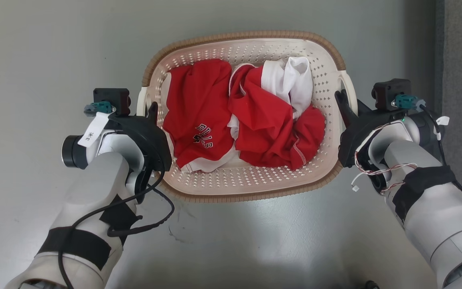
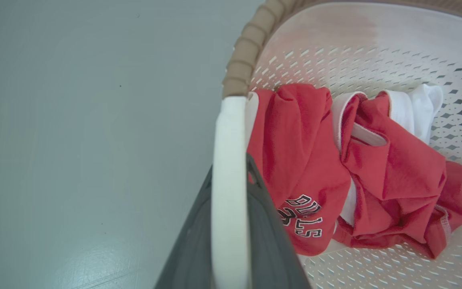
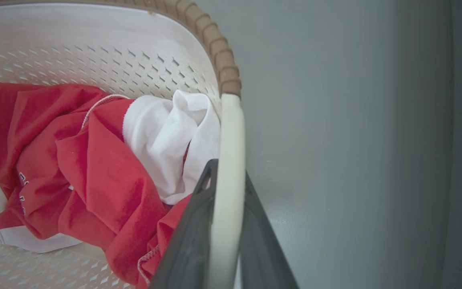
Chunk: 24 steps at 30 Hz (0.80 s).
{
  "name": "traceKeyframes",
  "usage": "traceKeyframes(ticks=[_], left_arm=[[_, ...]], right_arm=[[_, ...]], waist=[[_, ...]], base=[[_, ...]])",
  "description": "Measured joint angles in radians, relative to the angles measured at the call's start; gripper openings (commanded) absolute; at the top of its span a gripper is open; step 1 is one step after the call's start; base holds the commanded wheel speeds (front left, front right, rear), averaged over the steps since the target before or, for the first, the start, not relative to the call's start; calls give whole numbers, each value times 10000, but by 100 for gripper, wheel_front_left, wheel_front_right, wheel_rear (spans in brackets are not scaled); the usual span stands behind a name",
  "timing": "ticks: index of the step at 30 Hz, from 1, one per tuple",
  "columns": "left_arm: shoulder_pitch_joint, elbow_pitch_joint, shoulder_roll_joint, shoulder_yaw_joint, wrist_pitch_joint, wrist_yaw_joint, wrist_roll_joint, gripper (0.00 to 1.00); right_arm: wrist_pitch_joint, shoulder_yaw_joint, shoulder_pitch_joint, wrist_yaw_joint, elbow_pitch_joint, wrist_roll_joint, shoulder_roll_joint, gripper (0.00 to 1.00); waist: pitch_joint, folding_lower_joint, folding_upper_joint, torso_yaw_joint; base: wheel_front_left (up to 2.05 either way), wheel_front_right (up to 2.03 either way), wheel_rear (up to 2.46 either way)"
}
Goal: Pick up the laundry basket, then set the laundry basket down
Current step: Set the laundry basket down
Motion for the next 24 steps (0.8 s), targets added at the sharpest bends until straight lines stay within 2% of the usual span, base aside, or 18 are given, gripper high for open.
traceKeyframes(ticks=[9, 10, 11, 12, 13, 24], left_arm=[[-1, 8, -2, -184, -100, 29, -142, 0], [-1, 6, 0, -199, -104, 31, -153, 0], [-1, 0, 0, -203, -134, 40, -178, 0], [-10, -10, 4, -217, -178, 38, -199, 50], [-10, -10, 4, -217, -178, 38, -199, 100], [-187, -59, -6, -451, -188, 27, -355, 100]], right_arm=[[-136, 82, -85, 0, 140, 0, 17, 0], [-178, 81, -85, 0, 142, 0, 17, 11], [-178, 84, -94, 0, 144, 0, 19, 40], [-176, 94, -97, 4, 157, 0, 17, 86], [-176, 94, -97, 4, 157, 0, 17, 100], [-322, 161, -126, 10, 280, 0, 88, 100]], waist=[[51, 0, 0, 9], [53, -1, 0, 11], [55, -1, 0, 12], [57, -1, 0, 13], [57, -1, 0, 13], [-39, 0, 0, 39]], base=[[0, 0, 0], [0, 0, 0], [0, 0, 0], [0, 0, 0], [0, 0, 0], [0, 0, 0]])
